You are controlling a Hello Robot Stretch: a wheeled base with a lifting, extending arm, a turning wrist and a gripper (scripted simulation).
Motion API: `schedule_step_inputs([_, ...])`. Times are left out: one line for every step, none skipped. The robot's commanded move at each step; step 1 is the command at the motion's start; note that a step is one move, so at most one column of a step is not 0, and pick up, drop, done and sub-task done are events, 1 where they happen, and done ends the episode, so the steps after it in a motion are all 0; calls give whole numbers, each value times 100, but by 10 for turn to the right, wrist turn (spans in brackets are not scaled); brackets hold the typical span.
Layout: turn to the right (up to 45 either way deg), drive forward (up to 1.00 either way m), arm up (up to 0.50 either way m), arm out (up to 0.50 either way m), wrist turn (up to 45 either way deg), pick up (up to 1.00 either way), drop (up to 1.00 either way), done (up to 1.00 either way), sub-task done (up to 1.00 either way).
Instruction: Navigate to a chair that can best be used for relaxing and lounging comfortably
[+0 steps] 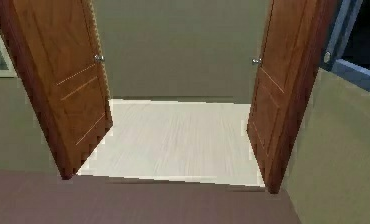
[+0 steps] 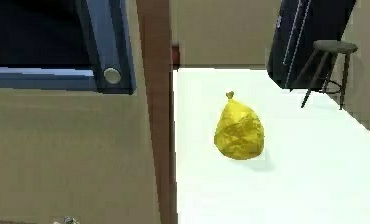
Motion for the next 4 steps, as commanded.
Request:
schedule_step_inputs([-270, 0, 0, 0, 0, 0, 0, 0, 0])
schedule_step_inputs([0, 5, 0, 0, 0, 0, 0, 0, 0])
schedule_step_inputs([-450, 0, 0, 0, 0, 0, 0, 0, 0])
schedule_step_inputs([-240, 0, 0, 0, 0, 0, 0, 0, 0])
